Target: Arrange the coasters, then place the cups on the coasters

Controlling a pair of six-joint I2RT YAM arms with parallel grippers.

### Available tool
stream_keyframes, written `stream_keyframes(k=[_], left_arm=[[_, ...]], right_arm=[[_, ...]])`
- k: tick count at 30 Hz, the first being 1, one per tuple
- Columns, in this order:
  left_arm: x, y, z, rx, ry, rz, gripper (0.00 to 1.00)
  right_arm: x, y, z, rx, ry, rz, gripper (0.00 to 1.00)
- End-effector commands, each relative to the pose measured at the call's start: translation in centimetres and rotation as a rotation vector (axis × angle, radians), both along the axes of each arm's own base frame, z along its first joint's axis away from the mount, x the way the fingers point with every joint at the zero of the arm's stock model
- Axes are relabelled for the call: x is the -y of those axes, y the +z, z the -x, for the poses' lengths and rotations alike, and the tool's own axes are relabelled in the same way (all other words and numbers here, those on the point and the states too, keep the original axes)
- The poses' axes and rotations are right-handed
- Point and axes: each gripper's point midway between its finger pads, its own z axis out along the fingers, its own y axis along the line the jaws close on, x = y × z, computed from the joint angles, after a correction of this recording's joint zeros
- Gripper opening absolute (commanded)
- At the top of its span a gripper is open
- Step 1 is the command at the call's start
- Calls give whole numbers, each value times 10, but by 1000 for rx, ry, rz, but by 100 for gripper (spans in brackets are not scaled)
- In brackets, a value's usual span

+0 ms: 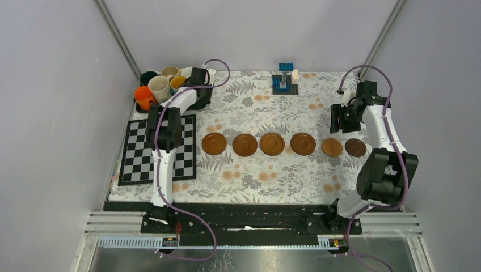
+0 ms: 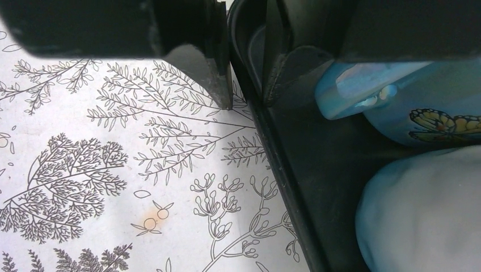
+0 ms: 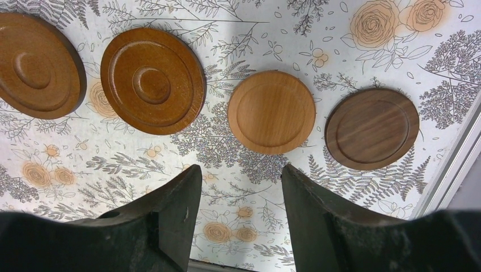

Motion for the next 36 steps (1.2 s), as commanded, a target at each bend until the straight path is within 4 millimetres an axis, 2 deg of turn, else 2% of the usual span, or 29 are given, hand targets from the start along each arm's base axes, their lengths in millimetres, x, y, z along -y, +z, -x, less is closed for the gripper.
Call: stream_keyframes(k=[1,7,13,26,31,36], left_arm=[[49,4,2,6,-151,81,16],[86,4,8,20,-253,48,6],[127,9,19,34,-358,69,0],[214,25,38,34,-432,189,0],[257,31,60,13,-444,261,0],[291,29,82,-37,-443,342,2]], right_arm=[[-6,14,-6,24,1,-23,61],[-6,12,-9,19,3,-28,61],[-7,10,-6,17,8,-25,61],[-7,8,-3,17,5,-26,61],[-7,8,-4,17,-2,-27,61],[-7,10,-8,25,-11,-30,61]])
